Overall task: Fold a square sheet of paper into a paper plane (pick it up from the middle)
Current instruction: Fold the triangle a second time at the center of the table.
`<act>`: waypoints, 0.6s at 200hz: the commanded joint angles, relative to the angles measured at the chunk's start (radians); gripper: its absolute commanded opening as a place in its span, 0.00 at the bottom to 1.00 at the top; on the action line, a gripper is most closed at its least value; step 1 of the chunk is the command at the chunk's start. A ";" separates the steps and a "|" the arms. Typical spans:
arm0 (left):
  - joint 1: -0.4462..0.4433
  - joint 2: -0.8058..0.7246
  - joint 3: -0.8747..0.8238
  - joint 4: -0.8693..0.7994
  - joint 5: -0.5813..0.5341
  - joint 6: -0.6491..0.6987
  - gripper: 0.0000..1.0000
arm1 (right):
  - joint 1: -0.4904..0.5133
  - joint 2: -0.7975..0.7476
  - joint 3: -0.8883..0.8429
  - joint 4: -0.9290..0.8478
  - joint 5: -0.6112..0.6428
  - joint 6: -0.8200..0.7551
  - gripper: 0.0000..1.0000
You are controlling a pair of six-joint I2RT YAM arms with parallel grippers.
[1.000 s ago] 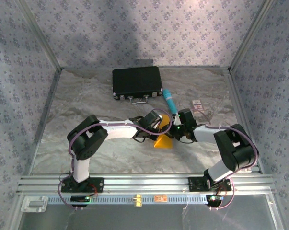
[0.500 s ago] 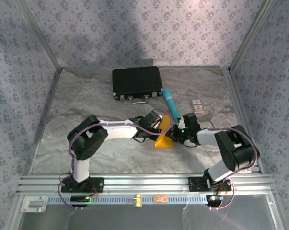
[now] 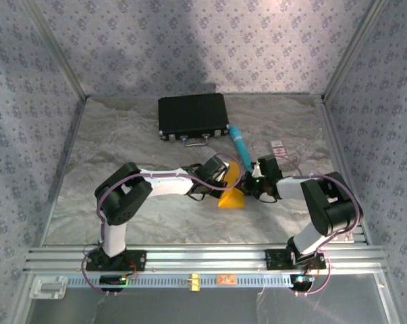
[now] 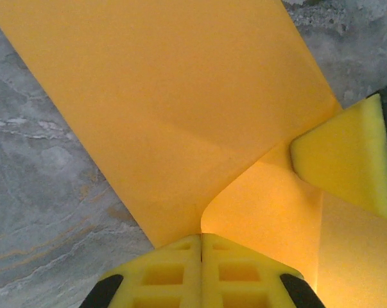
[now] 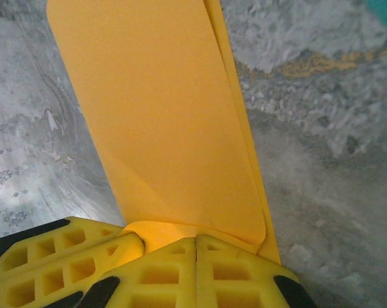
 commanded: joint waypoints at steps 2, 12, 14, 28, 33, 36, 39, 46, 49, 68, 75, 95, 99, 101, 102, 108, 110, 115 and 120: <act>0.006 0.028 -0.002 -0.055 0.001 0.006 0.01 | -0.037 0.018 -0.045 -0.022 0.052 -0.005 0.00; 0.005 0.030 -0.003 -0.055 0.001 0.007 0.01 | -0.051 0.013 -0.040 -0.019 0.021 -0.003 0.00; 0.006 0.030 -0.002 -0.056 0.001 0.007 0.01 | -0.053 0.011 -0.039 -0.017 0.014 -0.001 0.00; 0.006 0.029 -0.004 -0.057 -0.001 0.008 0.01 | -0.059 -0.014 -0.020 -0.027 -0.018 -0.006 0.00; 0.006 0.029 -0.004 -0.056 -0.001 0.008 0.01 | -0.060 -0.024 -0.011 -0.031 -0.025 -0.010 0.00; 0.006 0.029 -0.004 -0.056 -0.001 0.009 0.01 | -0.061 -0.030 -0.004 -0.034 -0.030 -0.011 0.00; 0.006 0.029 -0.003 -0.056 -0.001 0.009 0.01 | -0.061 -0.036 0.000 -0.037 -0.034 -0.015 0.00; 0.006 0.028 -0.002 -0.057 -0.001 0.009 0.01 | -0.060 -0.043 0.015 -0.045 -0.042 -0.020 0.00; 0.007 0.031 -0.002 -0.058 0.000 0.009 0.01 | -0.060 -0.045 0.021 -0.051 -0.044 -0.024 0.00; 0.007 0.031 -0.002 -0.055 -0.001 0.008 0.01 | -0.059 -0.036 0.036 -0.061 -0.034 -0.038 0.00; 0.006 0.030 -0.002 -0.055 0.000 0.007 0.01 | -0.059 -0.022 0.035 -0.058 -0.033 -0.041 0.00; 0.007 0.031 -0.004 -0.052 0.001 0.006 0.01 | -0.065 0.022 0.017 -0.035 -0.018 -0.044 0.00; 0.006 0.031 -0.005 -0.052 0.001 0.006 0.01 | -0.067 0.028 0.011 -0.028 -0.014 -0.040 0.00; 0.006 0.031 -0.005 -0.051 0.002 0.006 0.01 | -0.069 0.033 0.007 -0.023 -0.010 -0.038 0.00; 0.006 0.031 -0.005 -0.051 0.002 0.006 0.01 | -0.071 0.035 0.006 -0.021 -0.009 -0.036 0.00; 0.006 0.031 -0.005 -0.051 0.003 0.006 0.01 | -0.078 0.045 -0.005 -0.010 0.000 -0.028 0.00; 0.006 0.031 -0.005 -0.052 0.002 0.006 0.01 | -0.082 0.047 -0.007 -0.007 0.004 -0.025 0.00; 0.007 0.031 -0.005 -0.052 0.002 0.006 0.01 | -0.088 0.053 -0.013 -0.007 0.014 -0.019 0.00; 0.007 0.029 -0.005 -0.052 0.002 0.006 0.01 | -0.093 0.057 -0.017 -0.009 0.025 -0.015 0.00</act>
